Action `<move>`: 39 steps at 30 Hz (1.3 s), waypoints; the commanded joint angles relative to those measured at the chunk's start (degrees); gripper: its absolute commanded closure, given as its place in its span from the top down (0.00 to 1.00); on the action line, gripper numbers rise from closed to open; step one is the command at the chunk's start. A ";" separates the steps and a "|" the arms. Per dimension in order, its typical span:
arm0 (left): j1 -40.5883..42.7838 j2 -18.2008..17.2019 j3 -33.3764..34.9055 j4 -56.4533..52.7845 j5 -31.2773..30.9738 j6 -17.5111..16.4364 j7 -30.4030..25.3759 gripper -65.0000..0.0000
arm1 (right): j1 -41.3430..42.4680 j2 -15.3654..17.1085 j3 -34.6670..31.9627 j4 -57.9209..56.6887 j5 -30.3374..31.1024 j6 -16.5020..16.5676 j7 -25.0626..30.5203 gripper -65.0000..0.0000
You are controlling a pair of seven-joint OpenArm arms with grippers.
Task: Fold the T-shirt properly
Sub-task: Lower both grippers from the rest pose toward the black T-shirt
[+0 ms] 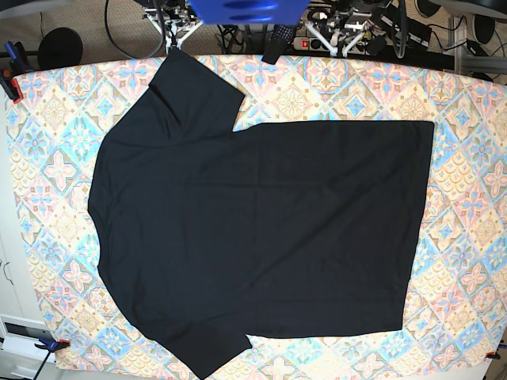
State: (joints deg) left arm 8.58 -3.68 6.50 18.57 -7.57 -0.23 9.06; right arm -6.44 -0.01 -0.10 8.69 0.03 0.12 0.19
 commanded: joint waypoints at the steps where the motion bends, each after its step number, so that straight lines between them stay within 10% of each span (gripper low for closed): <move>1: -0.89 -0.14 -0.13 0.20 -0.03 0.01 -0.22 0.01 | -0.20 0.05 0.14 -0.12 0.10 0.01 0.12 0.00; 39: -0.53 0.12 0.31 0.55 0.41 0.01 -0.40 0.01 | 0.15 0.05 0.23 0.06 0.27 0.01 0.03 0.00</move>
State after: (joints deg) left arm 7.77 -3.64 6.68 18.76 -7.51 -0.23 8.75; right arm -6.20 -0.01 0.05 8.64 0.05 0.14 -0.01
